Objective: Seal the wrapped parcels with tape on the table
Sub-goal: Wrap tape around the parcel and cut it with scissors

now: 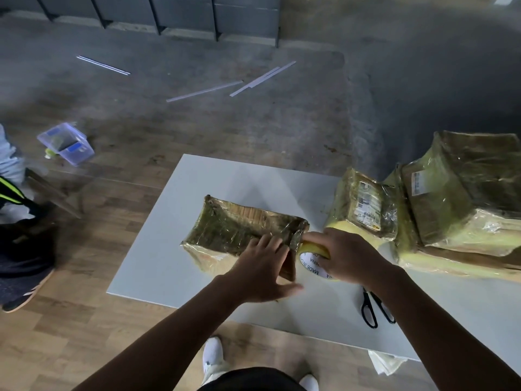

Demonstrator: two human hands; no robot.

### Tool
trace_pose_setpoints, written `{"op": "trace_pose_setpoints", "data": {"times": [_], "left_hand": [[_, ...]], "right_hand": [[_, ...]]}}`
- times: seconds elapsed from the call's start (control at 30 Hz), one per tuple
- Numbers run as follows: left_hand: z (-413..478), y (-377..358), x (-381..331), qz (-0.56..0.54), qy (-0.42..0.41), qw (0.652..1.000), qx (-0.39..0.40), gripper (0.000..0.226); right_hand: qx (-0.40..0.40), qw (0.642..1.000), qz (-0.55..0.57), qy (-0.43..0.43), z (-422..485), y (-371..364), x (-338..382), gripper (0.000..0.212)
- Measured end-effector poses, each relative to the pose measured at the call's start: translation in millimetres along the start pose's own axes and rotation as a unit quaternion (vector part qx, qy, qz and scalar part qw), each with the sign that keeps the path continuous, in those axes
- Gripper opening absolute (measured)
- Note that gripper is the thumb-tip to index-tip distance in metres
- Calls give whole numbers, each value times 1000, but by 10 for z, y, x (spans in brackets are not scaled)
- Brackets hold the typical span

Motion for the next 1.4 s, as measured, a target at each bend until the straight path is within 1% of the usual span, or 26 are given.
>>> {"op": "trace_pose_setpoints", "data": {"times": [0.03, 0.07, 0.13, 0.17, 0.23, 0.33, 0.4, 0.47, 0.57, 0.6, 0.67, 0.7, 0.77, 0.8, 0.83, 0.87, 0.9, 0.93, 1.1, 1.17, 1.23, 1.33, 1.4], "left_hand": [[-61, -44, 14, 32, -14, 999, 4, 81], [-113, -80, 33, 58, -22, 998, 4, 80], [-150, -155, 85, 71, -16, 997, -40, 63], [-139, -165, 101, 66, -12, 996, -65, 57], [-84, -150, 112, 61, -13, 994, -89, 48], [-23, -102, 127, 72, -26, 991, -109, 40], [-39, -123, 150, 68, -23, 991, -116, 38], [-80, -181, 160, 57, -10, 992, -113, 42], [-105, -197, 150, 31, 5, 993, -114, 53], [-92, -152, 154, 24, 4, 993, -115, 54], [-29, -43, 189, 48, -10, 992, -114, 57], [28, 9, 216, 71, -18, 992, -100, 67], [147, 57, 285, 94, -23, 995, -6, 104], [208, 45, 329, 96, -21, 994, 51, 118], [267, 36, 363, 102, -18, 990, 100, 124], [310, 36, 381, 114, -19, 985, 129, 125], [332, 32, 388, 121, -21, 983, 136, 124], [338, 29, 394, 125, -24, 983, 129, 122], [293, 13, 428, 140, -28, 989, 44, 109], [287, 17, 423, 129, -27, 991, 36, 105], [281, 12, 432, 117, -26, 992, 27, 102], [241, 15, 429, 99, -27, 994, 23, 100], [232, 25, 420, 94, -32, 995, 17, 99]], "right_hand": [[-2, 1000, 11, 2, 2, -18, 5, 49], [-5, 1000, 22, 5, 6, -33, 19, 48], [-9, 999, 36, 9, 15, -63, 46, 46], [-13, 999, 37, 10, 20, -72, 55, 46], [-15, 999, 32, 9, 37, -84, 56, 48], [-14, 999, 45, -4, 63, -101, 26, 51], [-14, 996, 90, -5, 60, -138, -21, 54], [-33, 987, 158, -2, 22, -185, -88, 57], [-119, 962, 244, -12, -99, -256, -200, 47], [-137, 957, 254, -24, -141, -286, -224, 45], [-148, 956, 251, -25, -192, -355, -238, 41], [-150, 957, 247, -15, -194, -375, -234, 40], [-147, 961, 235, 1, -161, -368, -221, 40], [-142, 963, 227, 4, -131, -341, -212, 40], [-137, 966, 221, 7, -99, -310, -199, 39], [-132, 968, 215, 6, -68, -280, -194, 39], [-128, 969, 210, 4, -43, -261, -191, 39], [-125, 970, 207, 2, -20, -251, -195, 40], [-126, 969, 213, 22, 7, -277, -201, 42], [-127, 967, 222, 21, -15, -296, -212, 44], [-110, 970, 217, 28, -40, -324, -226, 45], [-86, 981, 170, 27, -76, -311, -250, 48], [-92, 987, 129, 26, -127, -261, -253, 49]]}}
Point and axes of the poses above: each hand's wrist, its own z-axis towards the middle knuckle, its own y-axis out of the back of the hand, x = y × z, the point moved 2 cm from there along z, towards the middle knuckle, and after that the axes turned 10 degrees about z, right-handed, at the moved point
